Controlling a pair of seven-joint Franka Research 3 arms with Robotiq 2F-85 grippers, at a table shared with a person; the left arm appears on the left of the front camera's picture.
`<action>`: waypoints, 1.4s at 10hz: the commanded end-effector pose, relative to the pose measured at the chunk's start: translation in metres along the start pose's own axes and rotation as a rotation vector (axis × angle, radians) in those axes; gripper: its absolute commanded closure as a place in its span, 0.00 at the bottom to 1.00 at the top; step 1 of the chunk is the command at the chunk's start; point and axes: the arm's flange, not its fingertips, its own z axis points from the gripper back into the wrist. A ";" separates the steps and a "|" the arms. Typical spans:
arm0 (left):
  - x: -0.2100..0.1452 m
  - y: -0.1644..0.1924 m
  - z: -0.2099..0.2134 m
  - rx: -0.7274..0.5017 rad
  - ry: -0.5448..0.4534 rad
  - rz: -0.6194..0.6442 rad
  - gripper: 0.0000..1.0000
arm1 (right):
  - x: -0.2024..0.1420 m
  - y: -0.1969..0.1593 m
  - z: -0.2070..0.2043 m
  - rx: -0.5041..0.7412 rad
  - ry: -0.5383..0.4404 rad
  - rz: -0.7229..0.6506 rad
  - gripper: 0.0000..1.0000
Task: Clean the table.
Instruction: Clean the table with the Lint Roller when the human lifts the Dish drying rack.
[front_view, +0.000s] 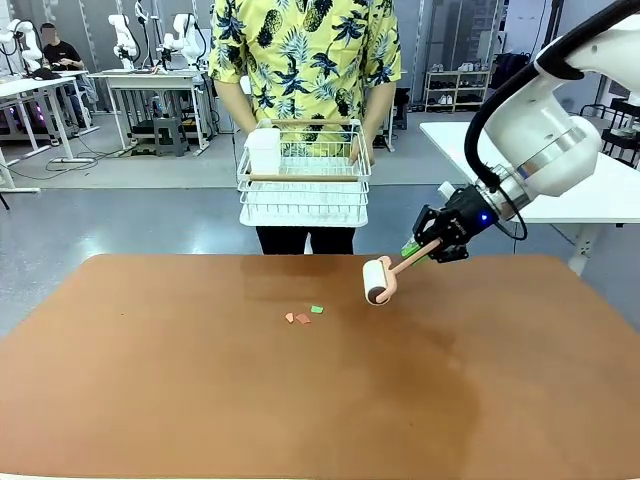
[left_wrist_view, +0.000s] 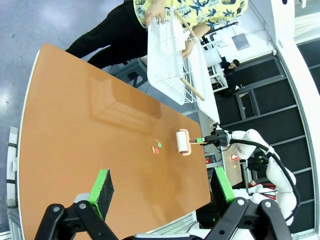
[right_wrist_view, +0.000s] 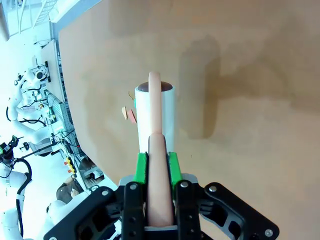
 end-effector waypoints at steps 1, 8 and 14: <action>0.000 0.000 0.003 -0.009 -0.006 -0.013 0.00 | -0.003 -0.007 -0.006 0.041 -0.042 0.037 0.79; 0.000 0.000 0.003 -0.009 -0.006 -0.013 0.00 | -0.012 -0.037 -0.032 0.059 0.001 0.019 0.79; 0.000 0.000 0.003 -0.009 -0.006 -0.013 0.00 | -0.016 -0.018 -0.095 0.039 0.086 0.020 0.79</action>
